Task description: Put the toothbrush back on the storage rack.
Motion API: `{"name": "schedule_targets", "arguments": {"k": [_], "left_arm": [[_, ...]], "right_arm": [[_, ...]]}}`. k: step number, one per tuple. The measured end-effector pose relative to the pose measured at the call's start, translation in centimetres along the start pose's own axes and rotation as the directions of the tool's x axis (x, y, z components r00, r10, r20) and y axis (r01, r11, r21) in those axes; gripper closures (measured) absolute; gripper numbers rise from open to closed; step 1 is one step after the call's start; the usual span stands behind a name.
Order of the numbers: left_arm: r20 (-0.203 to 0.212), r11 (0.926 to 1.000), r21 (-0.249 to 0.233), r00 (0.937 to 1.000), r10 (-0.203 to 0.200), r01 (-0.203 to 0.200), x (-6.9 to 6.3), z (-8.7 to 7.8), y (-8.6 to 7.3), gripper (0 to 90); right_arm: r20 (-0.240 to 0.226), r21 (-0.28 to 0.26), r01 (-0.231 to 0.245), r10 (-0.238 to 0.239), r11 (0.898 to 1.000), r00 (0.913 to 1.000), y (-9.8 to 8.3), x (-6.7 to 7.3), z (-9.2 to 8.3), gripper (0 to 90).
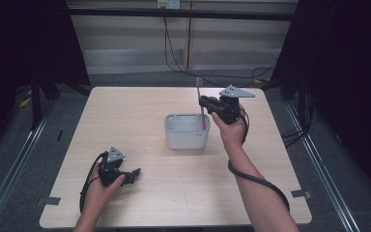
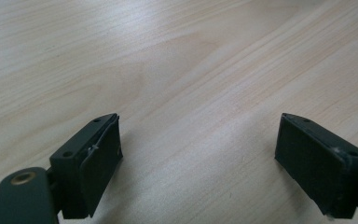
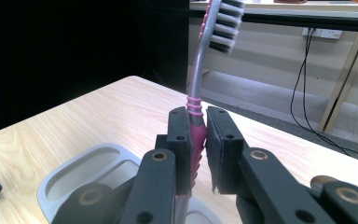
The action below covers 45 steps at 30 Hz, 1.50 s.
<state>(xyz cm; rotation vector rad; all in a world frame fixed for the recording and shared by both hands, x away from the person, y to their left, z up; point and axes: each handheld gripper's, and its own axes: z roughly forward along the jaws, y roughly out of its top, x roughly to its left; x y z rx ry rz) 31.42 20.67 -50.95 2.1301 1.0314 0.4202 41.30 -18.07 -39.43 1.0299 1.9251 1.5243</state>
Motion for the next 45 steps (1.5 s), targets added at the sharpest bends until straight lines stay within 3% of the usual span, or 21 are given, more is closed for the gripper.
{"name": "schedule_targets", "arguments": {"k": [14, 45], "left_arm": [[0.000, 1.0000, 0.000, 1.0000, 0.000, 0.000, 0.0, 0.0, 0.0, 13.9], [0.000, 1.0000, 0.000, 1.0000, 0.000, 0.000, 0.0, 0.0, 0.0, 13.9]], "right_arm": [[-0.005, 0.002, -0.033, 0.033, 0.999, 0.9994, -1.3, -0.3, -0.4, 80.3], [-0.009, 0.035, -0.025, 0.025, 0.999, 0.9996, -2.7, -0.1, -1.2, 80.4]]}}
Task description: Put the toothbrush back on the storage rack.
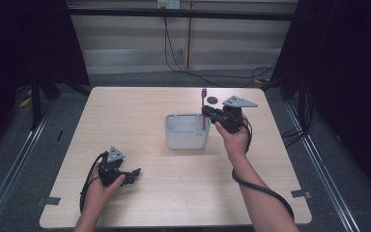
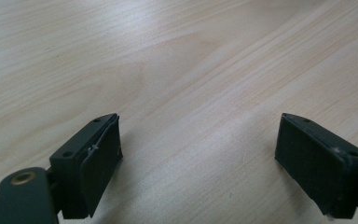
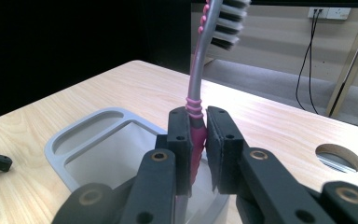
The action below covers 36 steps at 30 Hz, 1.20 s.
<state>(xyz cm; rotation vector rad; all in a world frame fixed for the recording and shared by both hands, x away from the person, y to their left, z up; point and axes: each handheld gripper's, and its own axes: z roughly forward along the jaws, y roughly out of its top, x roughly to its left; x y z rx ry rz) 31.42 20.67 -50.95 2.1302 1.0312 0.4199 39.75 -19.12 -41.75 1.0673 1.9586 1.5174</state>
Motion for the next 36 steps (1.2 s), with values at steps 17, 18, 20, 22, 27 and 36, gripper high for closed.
{"name": "schedule_targets", "arguments": {"k": [17, 18, 20, 22, 27, 36], "left_arm": [[0.000, 1.0000, 0.000, 1.0000, 0.000, 0.000, 0.0, 0.0, 0.0, 13.9], [0.000, 1.0000, 0.000, 1.0000, 0.000, 0.000, 0.0, 0.0, 0.0, 13.9], [0.000, 1.0000, 0.000, 1.0000, 0.000, 0.000, 0.0, 0.0, 0.0, 13.9], [0.000, 1.0000, 0.000, 1.0000, 0.000, 0.000, 0.0, 0.0, 0.0, 13.9], [0.000, 1.0000, 0.000, 1.0000, 0.000, 0.000, 0.0, 0.0, 0.0, 13.9], [0.000, 1.0000, 0.000, 1.0000, 0.000, 0.000, 0.0, 0.0, 0.0, 13.9]], "right_arm": [[-0.004, 0.016, -0.005, 0.005, 1.000, 1.0000, -0.9, 0.1, -0.7, 80.2], [-0.004, 0.016, -0.005, 0.005, 1.000, 1.0000, -0.9, 0.1, -0.7, 80.2], [-0.006, 0.015, -0.009, 0.010, 1.000, 0.9999, -1.0, 0.1, -0.7, 80.2], [-0.005, 0.019, -0.010, 0.010, 1.000, 0.9999, -1.2, 0.1, -0.7, 80.2], [-0.004, 0.023, -0.014, 0.014, 1.000, 0.9999, -1.6, 0.0, -0.8, 80.2], [-0.007, 0.030, -0.013, 0.013, 0.999, 0.9999, -1.9, 0.1, -0.9, 80.0]]}}
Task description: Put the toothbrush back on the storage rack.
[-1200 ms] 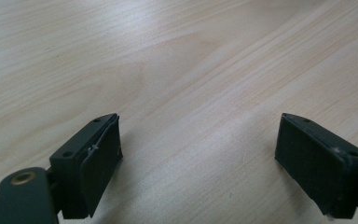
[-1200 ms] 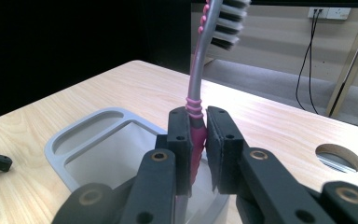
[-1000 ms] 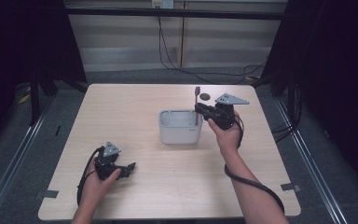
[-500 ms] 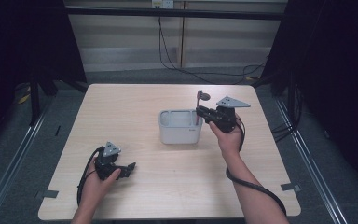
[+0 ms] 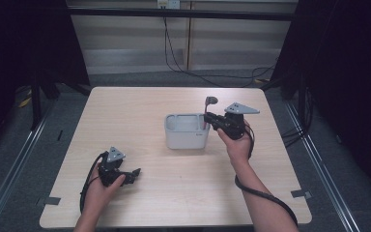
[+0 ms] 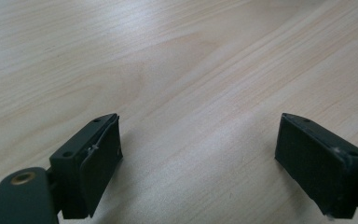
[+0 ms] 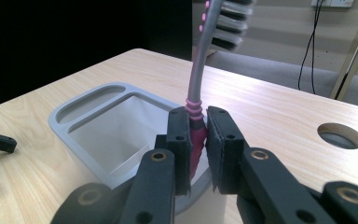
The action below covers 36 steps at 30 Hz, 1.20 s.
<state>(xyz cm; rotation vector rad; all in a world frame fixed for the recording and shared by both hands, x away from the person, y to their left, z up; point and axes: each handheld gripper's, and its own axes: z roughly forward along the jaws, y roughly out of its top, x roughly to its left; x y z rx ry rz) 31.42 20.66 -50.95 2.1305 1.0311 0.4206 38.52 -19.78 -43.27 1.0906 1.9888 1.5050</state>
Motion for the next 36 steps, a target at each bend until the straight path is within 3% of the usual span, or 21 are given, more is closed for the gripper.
{"name": "schedule_targets", "arguments": {"k": [32, 36], "left_arm": [[0.000, 1.0000, 0.001, 1.0000, 0.000, 0.000, -0.01, 0.00, 0.00, 13.9], [-0.001, 1.0000, 0.001, 1.0000, 0.000, 0.000, -0.01, 0.00, 0.00, 13.9]], "right_arm": [[-0.007, 0.013, 0.011, -0.011, 1.000, 0.9999, -0.72, 0.22, -0.55, 78.0], [-0.004, 0.010, 0.009, -0.009, 1.000, 1.0000, -0.65, 0.24, -0.58, 74.3]]}}
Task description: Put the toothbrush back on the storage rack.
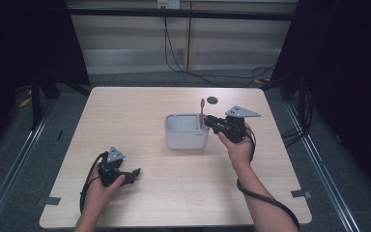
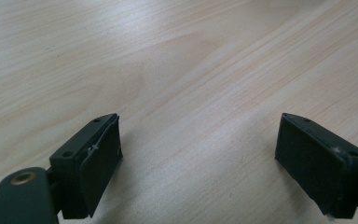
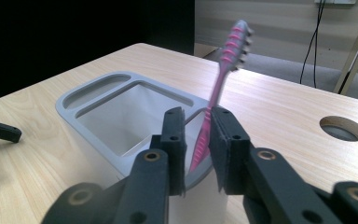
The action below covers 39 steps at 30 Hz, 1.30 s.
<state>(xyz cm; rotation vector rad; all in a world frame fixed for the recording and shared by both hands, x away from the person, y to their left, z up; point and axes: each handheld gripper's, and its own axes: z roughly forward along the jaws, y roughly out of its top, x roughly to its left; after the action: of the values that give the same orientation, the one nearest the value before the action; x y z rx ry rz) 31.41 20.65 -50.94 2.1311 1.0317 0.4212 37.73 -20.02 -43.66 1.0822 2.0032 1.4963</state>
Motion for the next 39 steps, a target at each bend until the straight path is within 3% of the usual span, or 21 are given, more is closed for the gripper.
{"name": "schedule_targets", "arguments": {"k": [3, 9, 12, 17, 20, 21, 39], "left_arm": [[0.000, 1.0000, 0.000, 1.0000, 0.000, 0.000, 0.0, 0.0, 0.0, 13.9], [0.000, 1.0000, 0.001, 1.0000, 0.003, -0.003, 0.0, 0.0, 0.0, 13.8], [0.000, 1.0000, 0.001, 1.0000, 0.003, -0.003, 0.0, 0.0, 0.0, 13.8], [0.000, 1.0000, 0.001, 1.0000, 0.002, -0.002, 0.0, 0.0, 0.0, 13.8], [0.000, 1.0000, 0.000, 1.0000, 0.002, -0.002, 0.0, 0.0, 0.0, 13.8], [0.000, 1.0000, 0.000, 1.0000, 0.003, -0.003, 0.0, 0.0, 0.0, 13.8], [0.000, 1.0000, 0.000, 1.0000, 0.002, -0.002, 0.0, 0.0, 0.0, 13.8]], "right_arm": [[0.001, 0.002, 0.000, 0.000, 1.000, 1.0000, 0.1, 0.0, -0.1, 69.5], [0.016, 0.017, 0.013, -0.013, 1.000, 0.9998, 0.4, 0.2, -0.2, 51.6], [0.019, 0.022, 0.013, -0.013, 1.000, 0.9997, 0.5, 0.2, -0.3, 47.7], [0.030, 0.051, 0.027, -0.029, 0.998, 0.9991, 0.6, 0.3, -0.4, 32.3], [0.033, 0.050, 0.017, -0.019, 0.999, 0.9993, 0.6, 0.2, -0.5, 28.5], [0.031, 0.057, 0.004, -0.006, 0.998, 0.9995, 0.6, 0.1, -0.5, 23.6], [0.010, 0.084, -0.002, 0.001, 0.996, 1.0000, 0.3, -0.6, -2.2, 19.3]]}}
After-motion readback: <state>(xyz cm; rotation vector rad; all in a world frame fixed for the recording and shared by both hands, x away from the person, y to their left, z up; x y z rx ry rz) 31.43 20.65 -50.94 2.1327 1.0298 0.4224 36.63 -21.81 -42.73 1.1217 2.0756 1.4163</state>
